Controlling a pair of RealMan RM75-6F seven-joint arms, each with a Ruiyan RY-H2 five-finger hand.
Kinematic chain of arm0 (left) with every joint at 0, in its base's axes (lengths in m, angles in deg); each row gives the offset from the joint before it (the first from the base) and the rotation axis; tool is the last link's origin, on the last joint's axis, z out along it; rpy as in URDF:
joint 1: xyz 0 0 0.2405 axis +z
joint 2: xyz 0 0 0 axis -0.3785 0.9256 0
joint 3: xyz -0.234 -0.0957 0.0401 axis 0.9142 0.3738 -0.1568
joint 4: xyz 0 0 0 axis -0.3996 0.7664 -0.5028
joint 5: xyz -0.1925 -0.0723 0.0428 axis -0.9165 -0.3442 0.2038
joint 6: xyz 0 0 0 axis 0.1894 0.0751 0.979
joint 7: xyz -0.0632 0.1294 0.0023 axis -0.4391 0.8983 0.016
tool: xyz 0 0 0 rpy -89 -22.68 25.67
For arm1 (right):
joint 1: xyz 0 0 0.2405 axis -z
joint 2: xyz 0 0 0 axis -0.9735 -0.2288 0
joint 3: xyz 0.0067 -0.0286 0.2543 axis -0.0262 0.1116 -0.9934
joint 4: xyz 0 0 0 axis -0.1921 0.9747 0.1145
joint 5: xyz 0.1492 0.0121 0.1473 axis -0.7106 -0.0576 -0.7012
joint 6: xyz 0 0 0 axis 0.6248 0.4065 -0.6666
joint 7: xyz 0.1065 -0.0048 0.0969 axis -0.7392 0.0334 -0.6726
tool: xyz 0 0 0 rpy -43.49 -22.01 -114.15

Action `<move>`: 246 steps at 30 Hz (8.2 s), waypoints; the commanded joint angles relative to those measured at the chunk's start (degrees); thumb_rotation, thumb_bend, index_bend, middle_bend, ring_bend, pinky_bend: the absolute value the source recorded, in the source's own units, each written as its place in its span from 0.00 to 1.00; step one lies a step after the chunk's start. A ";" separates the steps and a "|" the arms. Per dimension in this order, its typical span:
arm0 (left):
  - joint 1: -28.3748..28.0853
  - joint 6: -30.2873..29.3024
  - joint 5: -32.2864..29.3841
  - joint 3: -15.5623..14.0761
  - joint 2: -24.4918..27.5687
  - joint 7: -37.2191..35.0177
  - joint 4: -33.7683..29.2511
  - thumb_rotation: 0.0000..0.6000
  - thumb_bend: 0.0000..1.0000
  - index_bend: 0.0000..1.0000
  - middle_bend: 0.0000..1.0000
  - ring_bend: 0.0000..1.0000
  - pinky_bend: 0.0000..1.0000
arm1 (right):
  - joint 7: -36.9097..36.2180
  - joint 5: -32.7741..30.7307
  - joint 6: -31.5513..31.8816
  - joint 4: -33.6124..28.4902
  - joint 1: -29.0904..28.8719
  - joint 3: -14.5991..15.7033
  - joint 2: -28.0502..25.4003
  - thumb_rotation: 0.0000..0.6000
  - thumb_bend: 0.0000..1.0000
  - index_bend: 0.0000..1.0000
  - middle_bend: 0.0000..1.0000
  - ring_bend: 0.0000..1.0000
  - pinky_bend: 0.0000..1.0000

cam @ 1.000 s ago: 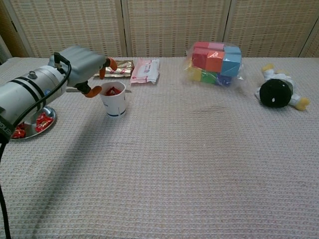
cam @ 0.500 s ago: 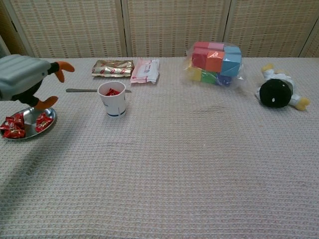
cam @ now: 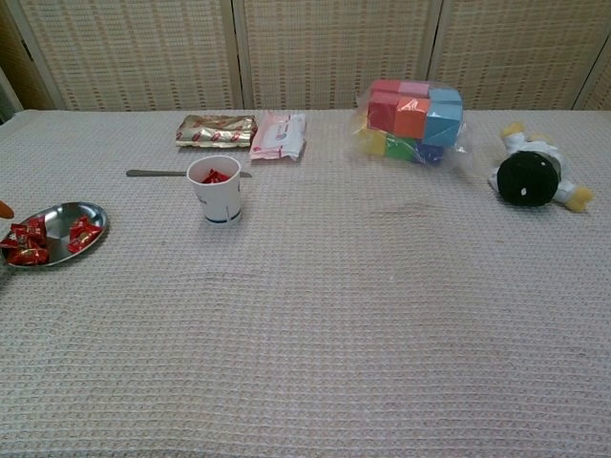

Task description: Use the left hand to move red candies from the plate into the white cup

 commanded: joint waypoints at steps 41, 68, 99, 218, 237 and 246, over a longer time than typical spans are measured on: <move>2.52 8.07 2.24 6.42 -8.95 -1.22 20.02 1.00 0.44 0.44 0.47 0.70 1.00 | 0.91 -0.65 0.41 -0.37 0.44 0.00 -0.06 1.00 0.05 0.00 0.00 0.00 0.00; -15.93 9.36 5.51 19.81 -2.90 14.60 -12.48 1.00 0.48 0.61 0.62 0.72 1.00 | 0.87 -1.84 -1.71 -0.08 -0.58 -0.24 0.28 1.00 0.05 0.00 0.00 0.00 0.00; -24.48 12.08 -0.73 16.35 -9.82 18.40 -1.65 1.00 0.47 0.27 0.35 0.72 1.00 | 1.12 -2.24 -1.14 -0.14 -0.22 -0.32 0.18 1.00 0.05 0.00 0.00 0.00 0.00; -29.68 13.63 -4.09 16.08 -14.60 24.15 4.09 1.00 0.50 0.63 0.68 0.72 1.00 | -1.35 -2.43 -2.08 0.19 -0.82 -0.27 -0.83 1.00 0.05 0.00 0.00 0.00 0.00; -29.48 13.96 -3.64 15.12 -14.43 22.24 5.33 1.00 0.48 0.35 0.47 0.72 1.00 | -0.93 -2.74 -2.13 0.04 -0.84 -0.42 -0.68 1.00 0.05 0.00 0.00 0.00 0.00; -29.76 13.60 -3.25 15.23 -14.17 21.92 4.96 1.00 0.47 0.30 0.43 0.72 1.00 | -0.94 -2.82 -2.08 0.04 -0.82 -0.47 -0.69 1.00 0.05 0.00 0.00 0.00 0.00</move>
